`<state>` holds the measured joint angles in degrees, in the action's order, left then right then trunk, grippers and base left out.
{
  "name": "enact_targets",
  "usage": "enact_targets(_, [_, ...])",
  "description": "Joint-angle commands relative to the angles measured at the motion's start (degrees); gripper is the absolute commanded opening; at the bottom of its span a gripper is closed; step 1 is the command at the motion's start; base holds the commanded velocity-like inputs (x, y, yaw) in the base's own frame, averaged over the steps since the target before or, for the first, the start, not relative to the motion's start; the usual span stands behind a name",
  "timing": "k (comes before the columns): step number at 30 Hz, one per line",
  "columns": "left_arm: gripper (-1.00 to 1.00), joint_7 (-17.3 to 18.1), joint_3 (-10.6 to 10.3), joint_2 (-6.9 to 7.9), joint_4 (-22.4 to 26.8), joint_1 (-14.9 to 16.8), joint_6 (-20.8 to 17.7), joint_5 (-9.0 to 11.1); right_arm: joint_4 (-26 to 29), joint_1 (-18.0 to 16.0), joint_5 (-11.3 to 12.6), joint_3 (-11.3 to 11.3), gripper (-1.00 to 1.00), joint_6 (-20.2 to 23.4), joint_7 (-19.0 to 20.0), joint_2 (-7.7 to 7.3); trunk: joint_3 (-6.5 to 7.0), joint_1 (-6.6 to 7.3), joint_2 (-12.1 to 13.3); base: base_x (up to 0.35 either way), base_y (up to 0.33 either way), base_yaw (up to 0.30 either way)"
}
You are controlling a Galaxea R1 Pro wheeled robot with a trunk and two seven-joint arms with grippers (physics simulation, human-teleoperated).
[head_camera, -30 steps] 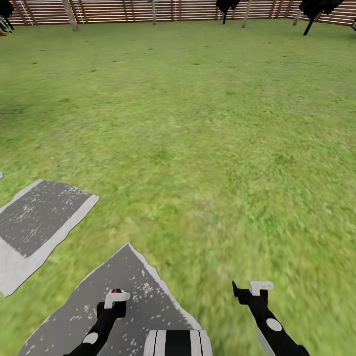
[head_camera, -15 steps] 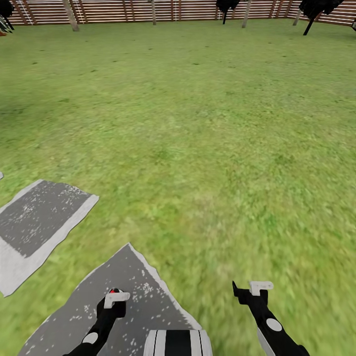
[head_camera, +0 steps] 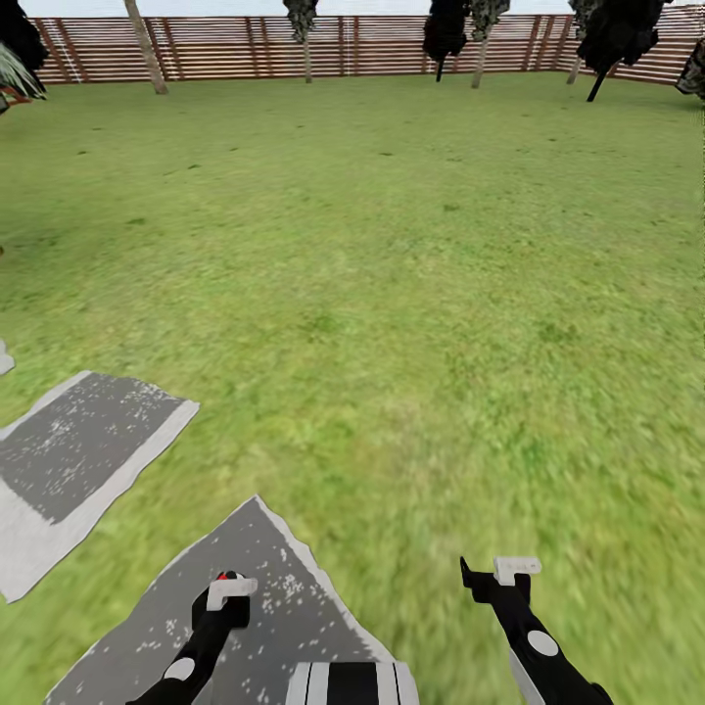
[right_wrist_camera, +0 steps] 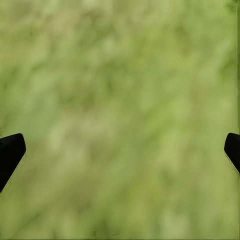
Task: Pick up the pesticide atomizer in the garden and spray insectifuge to fully cover both potted plants in the garden.
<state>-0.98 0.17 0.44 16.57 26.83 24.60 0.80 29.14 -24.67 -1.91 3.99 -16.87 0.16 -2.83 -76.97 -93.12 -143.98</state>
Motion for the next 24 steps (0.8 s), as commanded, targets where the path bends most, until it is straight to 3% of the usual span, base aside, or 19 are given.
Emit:
enact_targets(1, [-1.0, -0.1, 0.0, -0.02, 0.0, 0.0, 0.2, 0.1, 0.0, 0.0, -0.2, 0.1, 1.0, -0.2, 0.0, 0.02, 0.19, 0.03, 0.0, 0.0, 0.0, 0.0])
enact_targets(24, [-1.0, -0.1, 0.0, -0.13, -0.1, 0.0, 0.1, 0.0, -1.8, 0.0, -0.2, 0.1, 1.0, -0.2, 0.0, 0.37, 5.29, 0.63, 0.3, 0.0, 0.0, 0.0])
